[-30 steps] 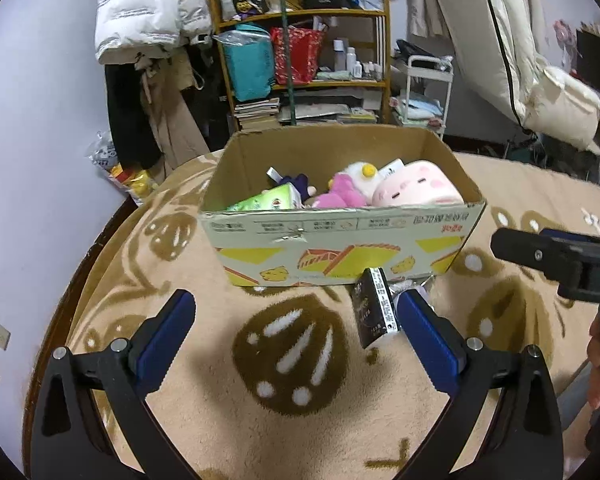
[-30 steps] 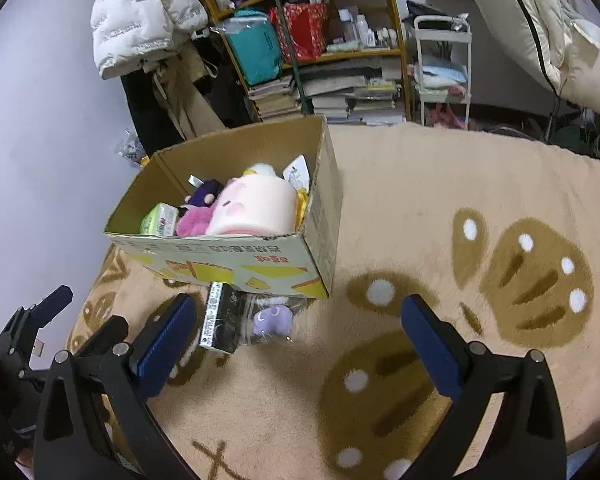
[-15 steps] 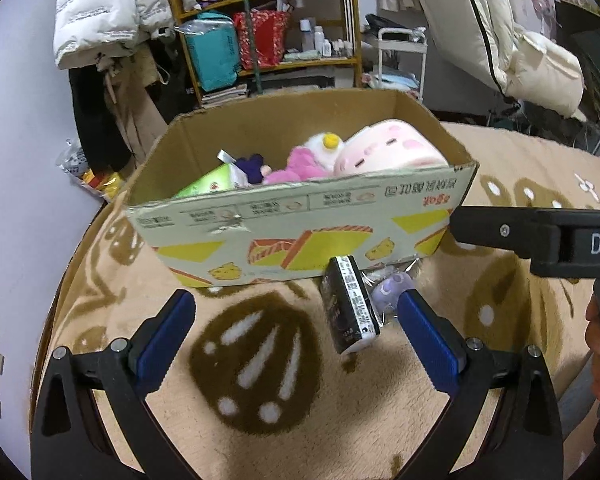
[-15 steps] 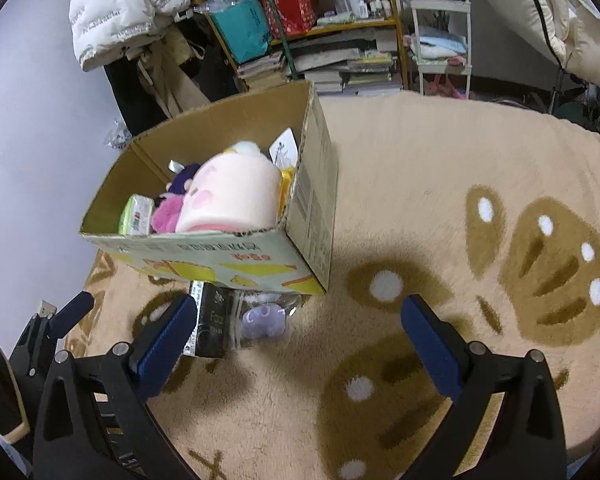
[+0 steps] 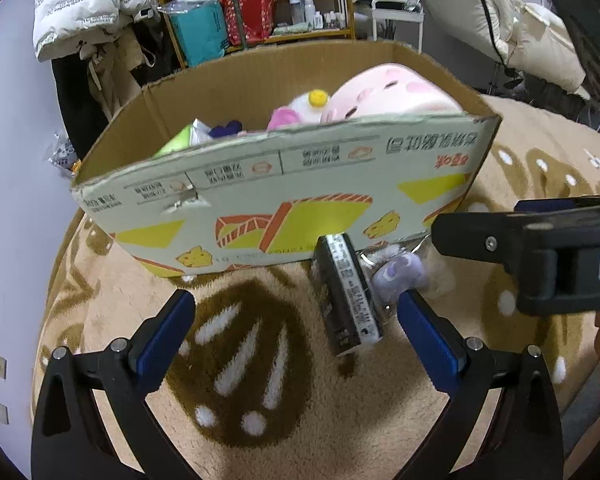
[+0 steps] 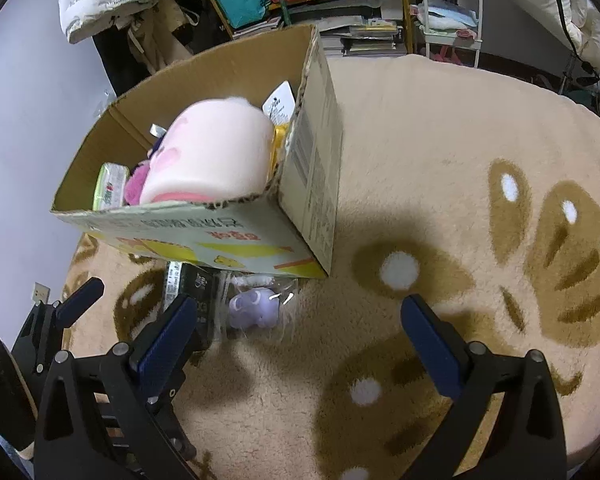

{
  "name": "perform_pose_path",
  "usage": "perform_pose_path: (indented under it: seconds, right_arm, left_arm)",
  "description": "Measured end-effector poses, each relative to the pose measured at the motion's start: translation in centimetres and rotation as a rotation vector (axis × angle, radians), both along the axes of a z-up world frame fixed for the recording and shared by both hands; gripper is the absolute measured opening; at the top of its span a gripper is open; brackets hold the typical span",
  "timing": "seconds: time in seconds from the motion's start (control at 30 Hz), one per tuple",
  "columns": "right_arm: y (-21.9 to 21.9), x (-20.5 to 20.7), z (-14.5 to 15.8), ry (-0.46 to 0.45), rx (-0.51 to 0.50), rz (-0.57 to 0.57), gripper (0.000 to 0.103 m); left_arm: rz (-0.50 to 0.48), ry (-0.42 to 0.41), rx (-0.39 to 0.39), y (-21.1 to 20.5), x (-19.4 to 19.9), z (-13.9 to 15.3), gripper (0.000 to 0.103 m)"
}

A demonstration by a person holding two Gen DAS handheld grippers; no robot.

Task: Organize soft objects
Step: 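Grasp the black 'Face' tissue pack with the left tool while the right tool approaches the bagged purple plush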

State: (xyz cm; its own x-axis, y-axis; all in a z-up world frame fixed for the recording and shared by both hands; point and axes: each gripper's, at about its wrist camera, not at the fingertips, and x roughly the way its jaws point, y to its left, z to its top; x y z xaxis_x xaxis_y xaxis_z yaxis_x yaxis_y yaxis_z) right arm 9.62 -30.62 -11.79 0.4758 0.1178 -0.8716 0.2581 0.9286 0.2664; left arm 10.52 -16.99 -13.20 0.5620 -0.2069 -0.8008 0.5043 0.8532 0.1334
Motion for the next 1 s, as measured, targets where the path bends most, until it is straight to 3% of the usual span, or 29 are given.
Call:
perform_pose_path:
  seconds: [0.5,0.63,0.87,0.93,1.0]
  right_arm:
    - [1.1,1.5,-2.1,0.070,0.003,0.044,0.103]
    - [1.3,1.7,-2.4,0.074,0.009,0.047,0.103]
    - [1.4,2.2,-2.8,0.053,0.097,0.054,0.103]
    - [1.4,2.3,-2.9,0.049,0.116,0.055,0.103]
    - [1.5,2.4,-3.1,0.056,0.117,0.054,0.103]
  left_arm:
    - [0.042,0.063,0.010,0.3,1.7,-1.8,0.100]
    - [0.051,0.088,-0.027,0.8,2.1,-1.8,0.100]
    - [0.047,0.084,-0.059,1.8,2.4,-1.3,0.097]
    - [0.043,0.089,-0.070,2.0,2.3,-1.3,0.093]
    - [0.033,0.107,-0.082,2.2,2.3,-1.4,0.081]
